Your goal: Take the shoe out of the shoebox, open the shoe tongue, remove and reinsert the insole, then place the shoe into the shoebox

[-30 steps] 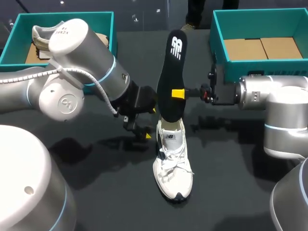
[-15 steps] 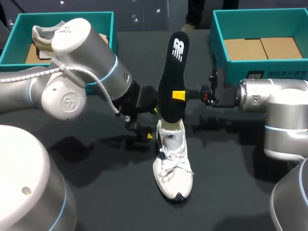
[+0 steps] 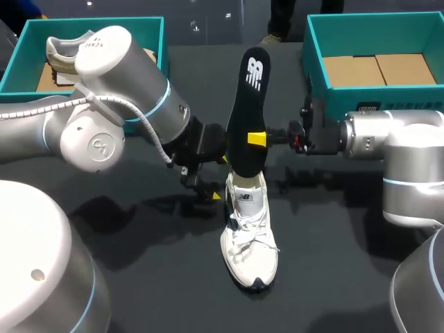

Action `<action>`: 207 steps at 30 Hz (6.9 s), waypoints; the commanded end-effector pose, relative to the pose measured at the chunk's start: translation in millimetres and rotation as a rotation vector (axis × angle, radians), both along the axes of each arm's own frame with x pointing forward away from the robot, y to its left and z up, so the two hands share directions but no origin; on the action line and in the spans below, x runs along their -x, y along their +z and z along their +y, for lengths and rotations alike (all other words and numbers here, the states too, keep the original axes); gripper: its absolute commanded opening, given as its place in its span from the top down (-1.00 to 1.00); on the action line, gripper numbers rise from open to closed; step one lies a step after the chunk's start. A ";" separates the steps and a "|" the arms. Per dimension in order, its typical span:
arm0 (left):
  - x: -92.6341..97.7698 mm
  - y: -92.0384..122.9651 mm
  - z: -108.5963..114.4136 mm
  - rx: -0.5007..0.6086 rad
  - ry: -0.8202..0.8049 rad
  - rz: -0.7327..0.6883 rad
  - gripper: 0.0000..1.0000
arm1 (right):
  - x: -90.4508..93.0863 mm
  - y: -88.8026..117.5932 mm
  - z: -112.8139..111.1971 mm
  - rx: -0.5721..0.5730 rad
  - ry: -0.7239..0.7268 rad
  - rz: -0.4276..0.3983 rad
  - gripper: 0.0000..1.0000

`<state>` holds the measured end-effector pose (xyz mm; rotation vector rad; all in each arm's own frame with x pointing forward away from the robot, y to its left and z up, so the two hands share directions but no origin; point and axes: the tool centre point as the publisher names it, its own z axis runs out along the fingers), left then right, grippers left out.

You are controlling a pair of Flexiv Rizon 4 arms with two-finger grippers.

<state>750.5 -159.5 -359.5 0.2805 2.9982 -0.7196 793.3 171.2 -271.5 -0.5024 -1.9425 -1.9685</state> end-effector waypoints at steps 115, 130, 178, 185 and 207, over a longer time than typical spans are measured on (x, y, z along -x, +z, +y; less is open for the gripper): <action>-0.2 -0.7 -1.1 -0.003 0.000 0.000 -1.00 | 57.3 -39.0 13.4 0.139 0.122 0.041 0.50; -0.2 -0.7 -1.1 -0.003 0.000 0.000 -1.00 | 39.9 -13.8 20.2 0.172 0.155 -0.029 0.53; -0.2 -0.7 -1.1 -0.003 0.000 0.000 -1.00 | 48.6 -29.7 16.8 0.286 0.076 0.067 0.50; -0.2 -0.7 -1.1 -0.003 0.000 0.000 -1.00 | 37.7 -25.0 14.8 0.297 0.080 0.063 1.00; -0.2 -0.7 -1.1 -0.003 0.000 0.000 -1.00 | 68.5 -61.2 19.1 0.300 0.077 0.218 0.76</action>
